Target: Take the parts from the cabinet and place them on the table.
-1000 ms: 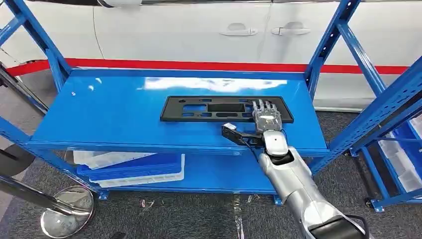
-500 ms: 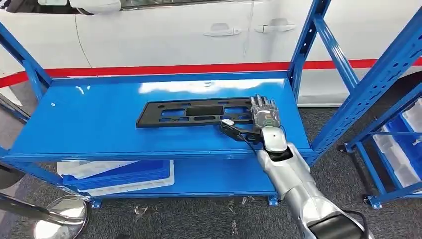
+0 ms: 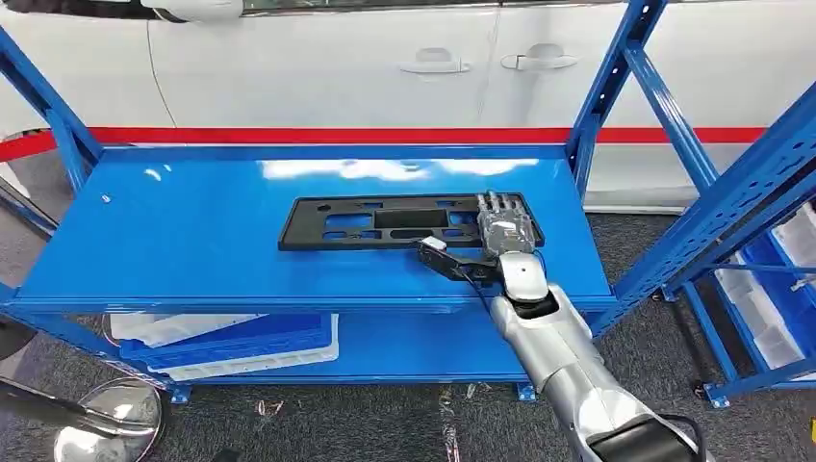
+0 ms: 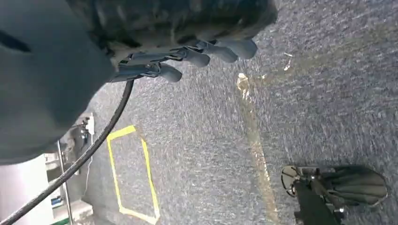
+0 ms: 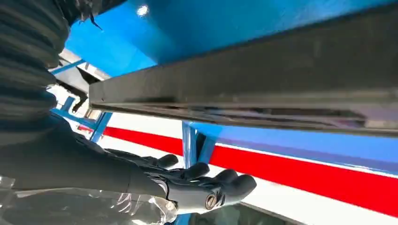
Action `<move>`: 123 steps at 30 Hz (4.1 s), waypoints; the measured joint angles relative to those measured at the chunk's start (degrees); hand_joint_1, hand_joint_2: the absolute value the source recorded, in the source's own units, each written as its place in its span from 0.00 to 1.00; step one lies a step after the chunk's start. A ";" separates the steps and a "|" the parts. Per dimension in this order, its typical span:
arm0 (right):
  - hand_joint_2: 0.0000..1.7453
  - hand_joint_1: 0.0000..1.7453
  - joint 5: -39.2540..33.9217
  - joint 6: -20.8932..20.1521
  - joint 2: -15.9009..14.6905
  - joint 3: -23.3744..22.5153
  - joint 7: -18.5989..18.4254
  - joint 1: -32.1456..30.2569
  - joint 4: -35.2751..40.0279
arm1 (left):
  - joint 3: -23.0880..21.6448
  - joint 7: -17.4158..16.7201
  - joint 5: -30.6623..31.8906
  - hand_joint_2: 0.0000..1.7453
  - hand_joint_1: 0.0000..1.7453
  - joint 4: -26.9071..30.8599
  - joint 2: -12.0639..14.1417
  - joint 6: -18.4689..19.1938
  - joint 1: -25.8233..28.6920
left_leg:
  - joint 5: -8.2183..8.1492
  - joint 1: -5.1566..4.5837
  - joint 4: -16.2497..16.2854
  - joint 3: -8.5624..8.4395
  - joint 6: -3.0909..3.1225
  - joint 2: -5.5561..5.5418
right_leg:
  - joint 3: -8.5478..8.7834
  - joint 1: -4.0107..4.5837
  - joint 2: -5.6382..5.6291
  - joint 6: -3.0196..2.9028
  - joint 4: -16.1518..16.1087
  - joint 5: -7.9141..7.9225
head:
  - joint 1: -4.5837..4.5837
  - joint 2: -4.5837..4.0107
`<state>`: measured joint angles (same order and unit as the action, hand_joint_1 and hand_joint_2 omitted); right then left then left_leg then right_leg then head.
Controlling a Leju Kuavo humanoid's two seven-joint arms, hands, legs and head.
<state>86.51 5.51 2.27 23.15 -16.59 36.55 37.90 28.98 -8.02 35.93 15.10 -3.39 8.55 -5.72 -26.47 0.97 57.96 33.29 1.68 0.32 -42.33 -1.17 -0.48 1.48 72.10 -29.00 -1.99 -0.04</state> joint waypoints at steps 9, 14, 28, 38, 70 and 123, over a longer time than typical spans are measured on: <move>1.00 0.00 -0.22 2.10 1.93 0.57 4.20 -0.09 0.96 | 0.17 0.35 0.46 0.00 0.00 0.00 -0.22 0.11 -0.19 | -3.04 0.24 2.66 -0.05 -3.01 0.01 | 6.38 0.10 0.02 -2.52 -12.20 3.53 | 0.00 0.00; 1.00 0.00 -0.69 2.10 5.31 4.04 6.05 -1.52 1.31 | 0.20 0.11 0.77 0.00 0.00 0.00 -0.20 0.41 -0.53 | -7.00 0.19 17.57 9.24 -3.31 -0.03 | 6.98 0.53 -0.19 -3.41 -12.21 2.89 | 0.22 0.00; 1.00 0.00 -5.49 3.96 10.51 13.93 12.48 -3.05 1.92 | 0.22 -0.04 1.64 0.00 0.00 0.00 -0.37 0.42 -1.57 | 0.78 -0.24 -0.39 0.86 0.17 -0.08 | -0.45 0.61 0.02 -0.70 3.38 -4.72 | 0.04 0.00; 1.00 0.89 -8.28 3.15 11.30 18.12 11.72 -3.82 2.56 | 0.26 -0.39 1.53 0.00 0.00 0.00 -0.35 0.42 -1.63 | -1.49 -0.24 0.63 -0.55 -0.94 -0.37 | 5.37 0.56 0.12 -1.49 -12.28 4.28 | 0.39 0.00; 1.00 0.83 -9.71 2.84 11.15 21.64 10.73 -2.65 2.58 | 1.16 0.04 0.74 0.00 0.00 0.00 -0.31 0.42 -1.70 | -1.46 -0.22 -0.49 -1.97 -2.42 -0.33 | 6.53 0.63 0.09 -2.22 -12.57 3.85 | 0.33 0.00; 1.00 0.98 -9.68 -5.29 -7.10 25.33 5.84 -4.99 79.56 | 4.87 1.07 2.43 0.00 0.00 -0.24 0.61 -3.39 0.54 | -5.35 2.45 4.44 -3.01 -3.90 0.14 | 3.05 -0.89 -0.20 -1.55 -12.03 6.69 | 1.14 0.00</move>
<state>76.83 0.22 -4.83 48.48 -10.75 31.56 117.46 33.86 -6.95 38.36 14.86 -2.78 5.16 -5.18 -31.82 3.43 62.40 30.28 -2.21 0.46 -39.27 -2.05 -0.68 -0.07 60.06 -22.32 -0.85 -0.04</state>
